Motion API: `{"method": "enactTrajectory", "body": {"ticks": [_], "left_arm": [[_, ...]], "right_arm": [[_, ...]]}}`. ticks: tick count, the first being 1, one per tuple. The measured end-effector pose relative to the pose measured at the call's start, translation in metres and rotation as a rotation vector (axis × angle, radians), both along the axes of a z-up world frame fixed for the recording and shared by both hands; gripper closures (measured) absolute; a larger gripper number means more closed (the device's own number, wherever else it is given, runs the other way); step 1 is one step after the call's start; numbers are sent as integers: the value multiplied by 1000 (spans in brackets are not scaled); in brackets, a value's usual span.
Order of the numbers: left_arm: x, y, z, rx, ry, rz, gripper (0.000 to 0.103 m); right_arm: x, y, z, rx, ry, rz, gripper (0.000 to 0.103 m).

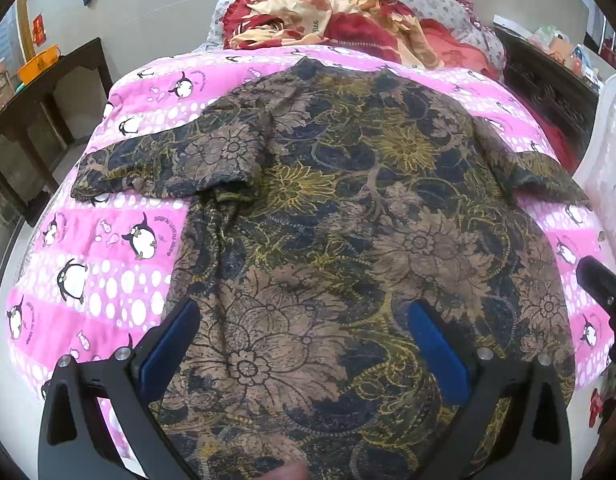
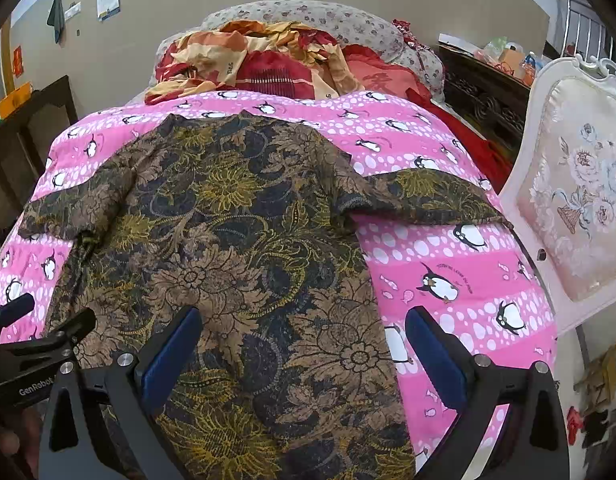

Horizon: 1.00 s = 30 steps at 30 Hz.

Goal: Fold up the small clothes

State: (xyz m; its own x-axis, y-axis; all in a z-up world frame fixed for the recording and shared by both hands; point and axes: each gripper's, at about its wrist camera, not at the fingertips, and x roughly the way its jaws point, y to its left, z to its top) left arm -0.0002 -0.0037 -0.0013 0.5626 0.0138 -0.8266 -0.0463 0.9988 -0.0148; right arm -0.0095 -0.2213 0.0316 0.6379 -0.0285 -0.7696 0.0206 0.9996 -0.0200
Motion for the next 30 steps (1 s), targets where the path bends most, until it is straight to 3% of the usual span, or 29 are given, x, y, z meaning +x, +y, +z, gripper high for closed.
{"method": "enactTrajectory", "body": {"ticks": [30], "left_arm": [[3, 2, -7, -3, 20, 8, 0]], "right_arm": [[0, -4, -12, -9, 31, -9, 0]]}}
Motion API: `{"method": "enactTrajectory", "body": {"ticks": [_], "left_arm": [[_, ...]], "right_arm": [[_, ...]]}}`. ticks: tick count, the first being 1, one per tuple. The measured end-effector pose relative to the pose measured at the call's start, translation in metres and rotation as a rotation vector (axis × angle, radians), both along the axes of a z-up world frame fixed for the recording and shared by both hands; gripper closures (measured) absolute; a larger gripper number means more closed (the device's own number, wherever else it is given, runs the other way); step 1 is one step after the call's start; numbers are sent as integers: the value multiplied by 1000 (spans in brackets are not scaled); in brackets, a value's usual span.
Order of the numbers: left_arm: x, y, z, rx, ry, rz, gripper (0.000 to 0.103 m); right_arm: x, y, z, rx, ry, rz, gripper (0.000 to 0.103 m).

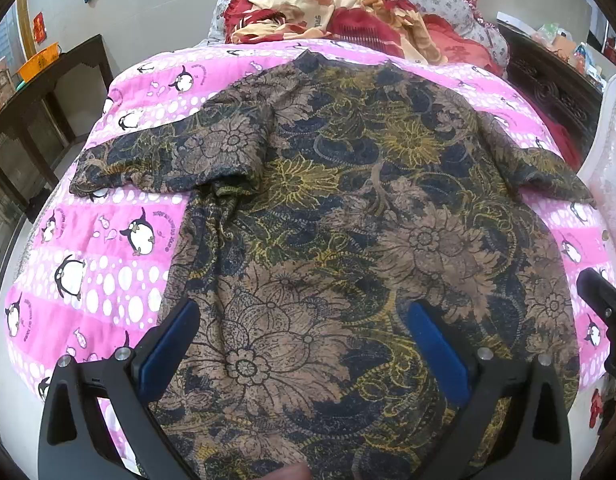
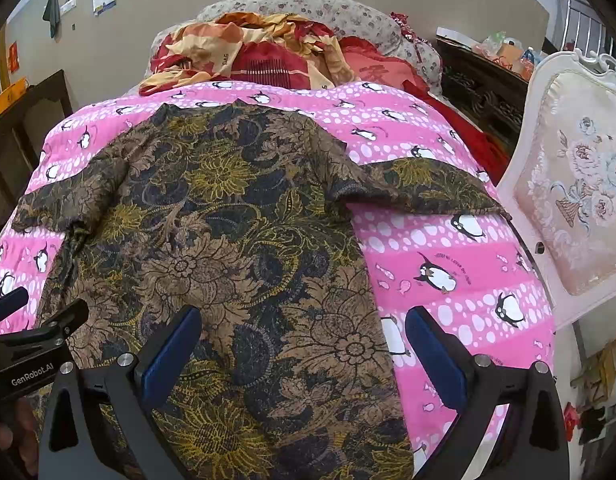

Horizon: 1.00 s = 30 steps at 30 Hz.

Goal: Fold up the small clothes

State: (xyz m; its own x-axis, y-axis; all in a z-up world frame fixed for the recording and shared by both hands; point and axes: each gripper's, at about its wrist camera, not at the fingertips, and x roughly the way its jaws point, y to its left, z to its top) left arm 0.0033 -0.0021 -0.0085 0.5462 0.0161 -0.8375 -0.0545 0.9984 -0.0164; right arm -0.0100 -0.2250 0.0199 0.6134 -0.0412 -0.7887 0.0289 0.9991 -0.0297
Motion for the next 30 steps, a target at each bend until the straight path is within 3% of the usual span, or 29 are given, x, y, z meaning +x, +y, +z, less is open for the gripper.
{"method": "enactTrajectory", "body": {"ticks": [18, 30], "left_arm": [[4, 5, -12, 0, 17, 14, 0], [16, 7, -28, 51, 32, 1, 0]], "right_arm": [[6, 6, -10, -24, 31, 4, 0], [15, 11, -25, -53, 64, 19, 0]]}}
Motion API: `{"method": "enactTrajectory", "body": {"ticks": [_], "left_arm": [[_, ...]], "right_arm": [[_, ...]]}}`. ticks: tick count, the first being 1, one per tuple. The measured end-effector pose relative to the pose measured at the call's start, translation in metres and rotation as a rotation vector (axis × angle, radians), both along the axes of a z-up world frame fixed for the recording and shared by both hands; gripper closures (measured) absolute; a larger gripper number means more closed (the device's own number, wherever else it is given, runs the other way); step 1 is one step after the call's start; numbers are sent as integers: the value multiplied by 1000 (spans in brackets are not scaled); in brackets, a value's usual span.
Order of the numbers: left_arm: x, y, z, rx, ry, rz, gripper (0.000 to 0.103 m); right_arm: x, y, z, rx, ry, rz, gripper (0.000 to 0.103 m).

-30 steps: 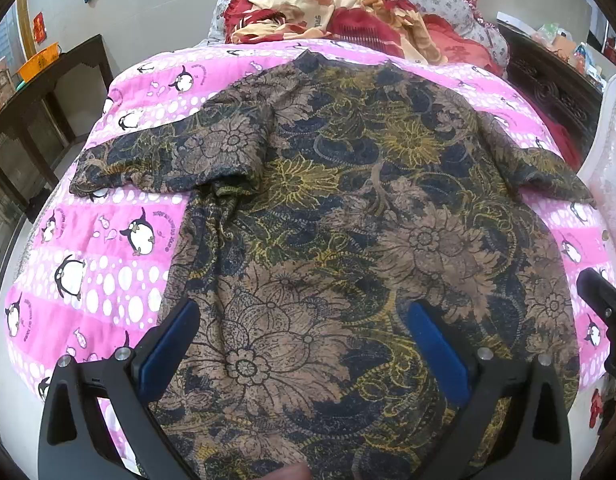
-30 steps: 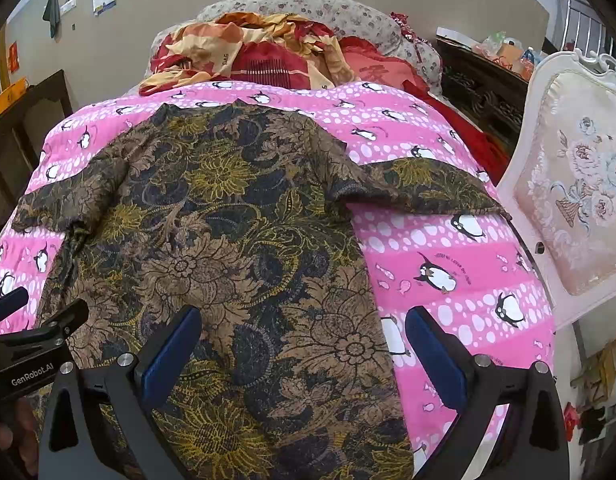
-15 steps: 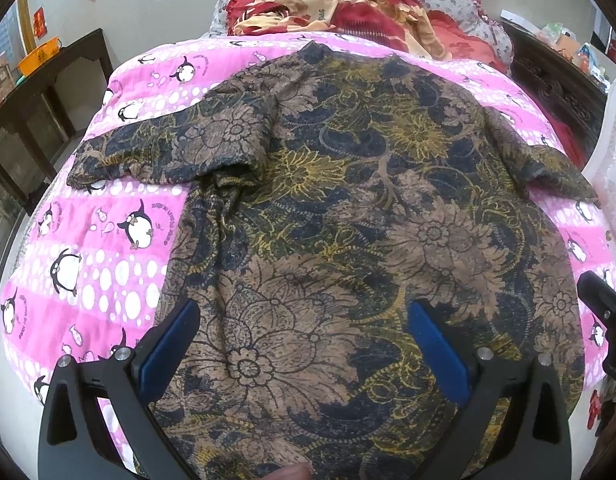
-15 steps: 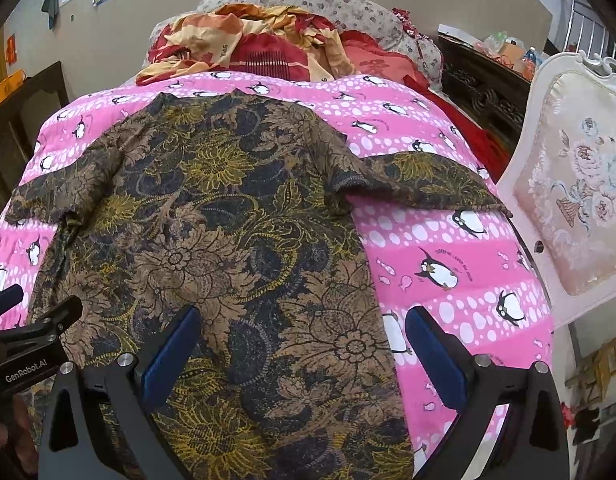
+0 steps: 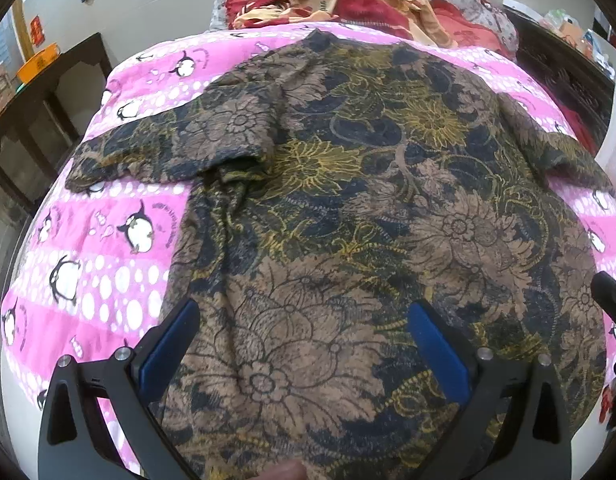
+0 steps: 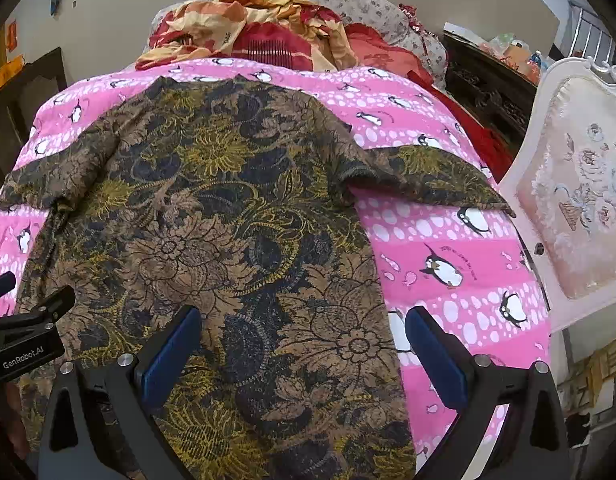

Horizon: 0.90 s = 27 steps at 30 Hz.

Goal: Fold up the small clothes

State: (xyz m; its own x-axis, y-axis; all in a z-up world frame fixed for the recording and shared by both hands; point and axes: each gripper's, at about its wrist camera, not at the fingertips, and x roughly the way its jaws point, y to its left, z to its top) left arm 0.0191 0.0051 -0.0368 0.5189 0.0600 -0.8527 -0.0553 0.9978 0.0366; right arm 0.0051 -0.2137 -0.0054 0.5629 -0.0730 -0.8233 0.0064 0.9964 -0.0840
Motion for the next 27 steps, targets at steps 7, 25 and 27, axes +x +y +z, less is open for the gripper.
{"method": "enactTrajectory", "body": {"ticks": [7, 25, 27], "left_arm": [[16, 10, -1, -22, -15, 30, 0], [71, 26, -27, -48, -16, 54, 0], [81, 25, -32, -56, -30, 44, 0]], "right_arm": [[23, 8, 1, 0, -30, 48, 0], [84, 18, -33, 32, -67, 97, 0], [96, 22, -47, 28, -50, 107, 0]]}}
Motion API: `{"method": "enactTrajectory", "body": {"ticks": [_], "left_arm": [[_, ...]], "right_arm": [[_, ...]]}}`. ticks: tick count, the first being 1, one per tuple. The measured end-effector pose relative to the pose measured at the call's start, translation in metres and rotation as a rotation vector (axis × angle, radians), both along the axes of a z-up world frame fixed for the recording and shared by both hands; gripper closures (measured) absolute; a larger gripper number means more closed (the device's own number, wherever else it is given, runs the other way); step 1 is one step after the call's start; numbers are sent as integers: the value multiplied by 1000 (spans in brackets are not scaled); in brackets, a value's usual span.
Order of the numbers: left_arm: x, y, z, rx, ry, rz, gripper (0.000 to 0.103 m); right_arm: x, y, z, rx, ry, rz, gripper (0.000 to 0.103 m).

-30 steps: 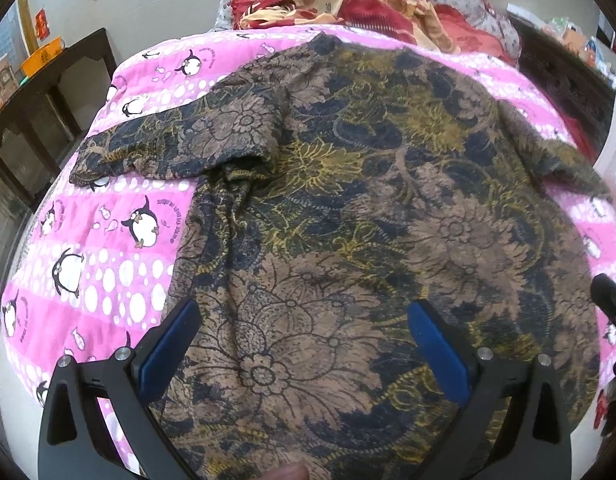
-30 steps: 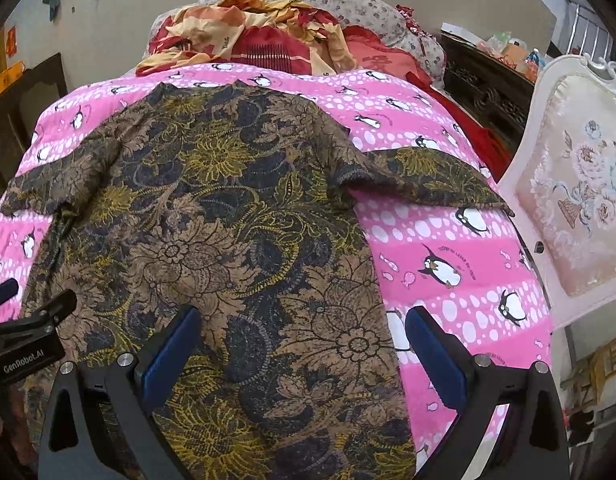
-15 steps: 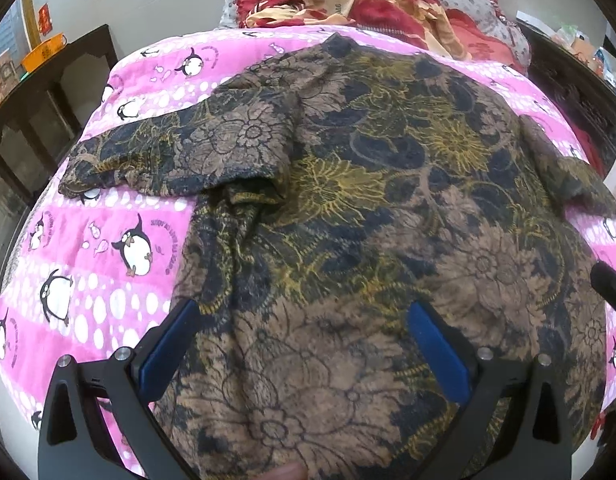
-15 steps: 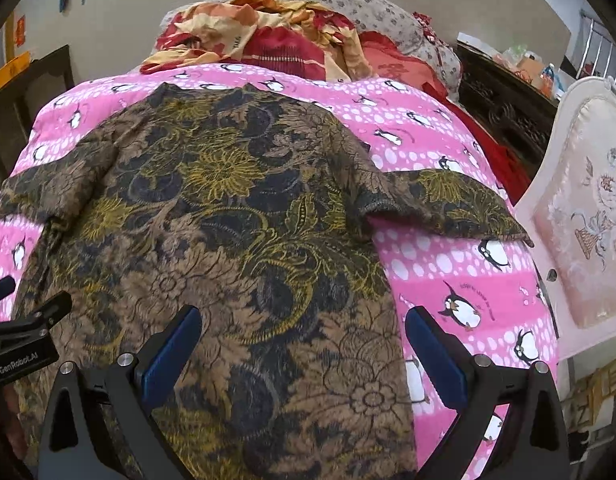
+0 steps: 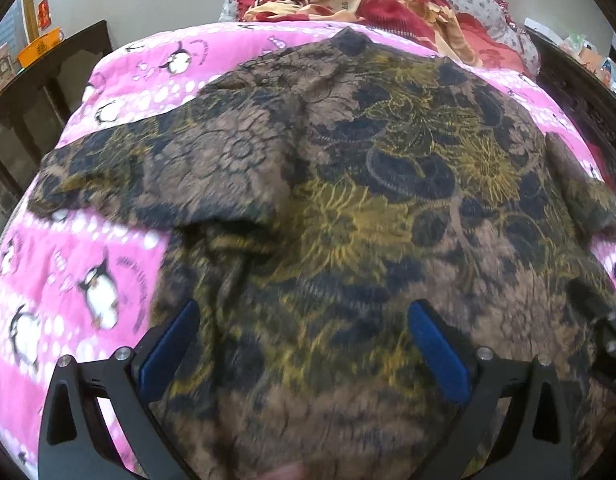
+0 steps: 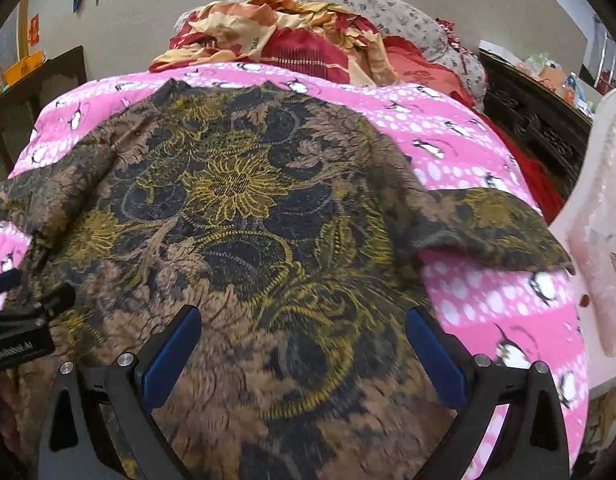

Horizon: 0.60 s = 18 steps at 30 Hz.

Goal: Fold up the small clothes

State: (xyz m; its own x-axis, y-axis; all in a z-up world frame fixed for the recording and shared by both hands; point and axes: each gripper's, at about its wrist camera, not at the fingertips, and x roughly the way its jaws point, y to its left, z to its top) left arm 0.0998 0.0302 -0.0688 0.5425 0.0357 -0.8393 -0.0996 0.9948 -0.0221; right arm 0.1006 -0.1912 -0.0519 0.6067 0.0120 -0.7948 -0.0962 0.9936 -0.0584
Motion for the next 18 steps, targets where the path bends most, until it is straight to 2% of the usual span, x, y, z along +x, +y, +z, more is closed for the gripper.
{"method": "enactTrajectory", "body": {"ticks": [3, 6, 18], "left_arm": [[12, -2, -10, 26, -13, -9, 0], [15, -3, -18, 14, -31, -21, 0], [10, -2, -21, 13, -60, -23, 0]], "right_arm": [[8, 1, -19, 13, 27, 0, 0], [11, -2, -38, 21, 59, -20, 0], [6, 0, -44, 22, 36, -17, 0]]}}
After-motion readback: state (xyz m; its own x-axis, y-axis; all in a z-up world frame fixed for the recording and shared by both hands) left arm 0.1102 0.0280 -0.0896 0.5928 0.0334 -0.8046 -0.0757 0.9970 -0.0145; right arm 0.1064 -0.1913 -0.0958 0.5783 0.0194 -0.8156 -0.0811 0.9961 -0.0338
